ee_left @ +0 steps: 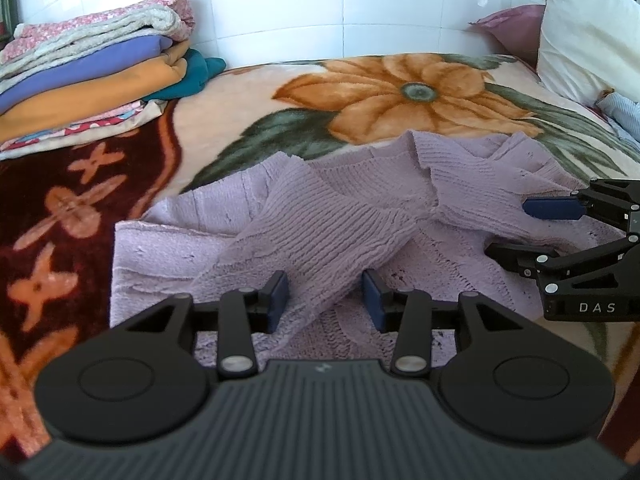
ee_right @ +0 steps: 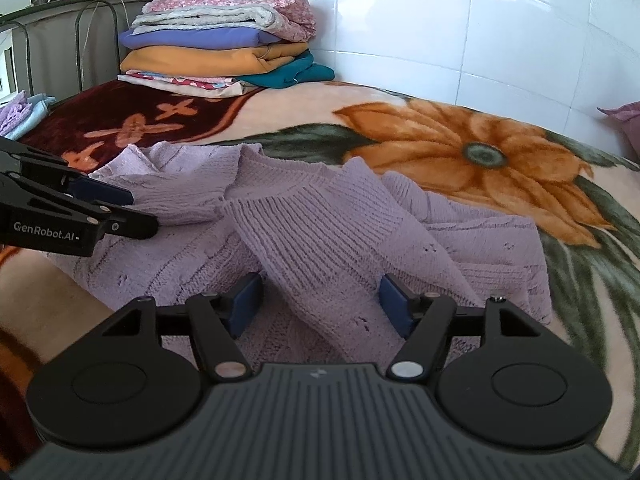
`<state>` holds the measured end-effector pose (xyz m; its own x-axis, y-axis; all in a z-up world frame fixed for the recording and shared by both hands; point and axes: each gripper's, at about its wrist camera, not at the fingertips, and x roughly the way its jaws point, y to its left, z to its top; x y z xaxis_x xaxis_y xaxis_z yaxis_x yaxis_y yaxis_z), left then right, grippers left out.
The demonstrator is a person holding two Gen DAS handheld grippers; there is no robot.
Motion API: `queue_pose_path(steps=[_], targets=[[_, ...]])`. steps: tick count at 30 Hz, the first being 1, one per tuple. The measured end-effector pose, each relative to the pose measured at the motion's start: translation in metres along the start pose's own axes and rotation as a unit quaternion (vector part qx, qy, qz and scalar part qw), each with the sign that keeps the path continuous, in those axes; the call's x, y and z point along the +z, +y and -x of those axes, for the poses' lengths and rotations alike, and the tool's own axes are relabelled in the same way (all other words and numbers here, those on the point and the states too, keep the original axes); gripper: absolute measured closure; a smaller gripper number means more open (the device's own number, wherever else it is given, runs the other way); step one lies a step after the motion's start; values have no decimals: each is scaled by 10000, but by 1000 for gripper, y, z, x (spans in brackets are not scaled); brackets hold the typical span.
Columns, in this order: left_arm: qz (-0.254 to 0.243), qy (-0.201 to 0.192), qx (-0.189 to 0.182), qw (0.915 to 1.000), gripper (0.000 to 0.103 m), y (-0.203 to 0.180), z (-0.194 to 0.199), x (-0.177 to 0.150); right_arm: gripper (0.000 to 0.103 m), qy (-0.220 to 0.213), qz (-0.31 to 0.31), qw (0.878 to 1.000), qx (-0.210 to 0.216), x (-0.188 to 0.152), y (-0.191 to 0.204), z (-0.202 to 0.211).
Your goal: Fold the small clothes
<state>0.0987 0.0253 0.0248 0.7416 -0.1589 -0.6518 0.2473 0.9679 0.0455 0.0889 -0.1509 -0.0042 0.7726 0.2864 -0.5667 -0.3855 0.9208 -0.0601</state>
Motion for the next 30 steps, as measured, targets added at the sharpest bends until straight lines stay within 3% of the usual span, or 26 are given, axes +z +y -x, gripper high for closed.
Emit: queue_pose_path(steps=[21, 23, 26, 30], targets=[[-98, -81, 56, 9999, 58, -2, -7, -2, 29, -55, -69, 9999, -101, 0, 3, 0], [-119, -147, 73, 9998, 64, -3, -5, -4, 29, -86, -76, 9999, -123, -1, 5, 1], [-73, -258, 69, 9996, 90, -1, -3, -5, 30, -136, -94, 9998, -141, -3, 5, 1], [376, -459, 38, 9982, 92, 12, 4, -2, 34, -221, -146, 9995, -197, -6, 5, 4]])
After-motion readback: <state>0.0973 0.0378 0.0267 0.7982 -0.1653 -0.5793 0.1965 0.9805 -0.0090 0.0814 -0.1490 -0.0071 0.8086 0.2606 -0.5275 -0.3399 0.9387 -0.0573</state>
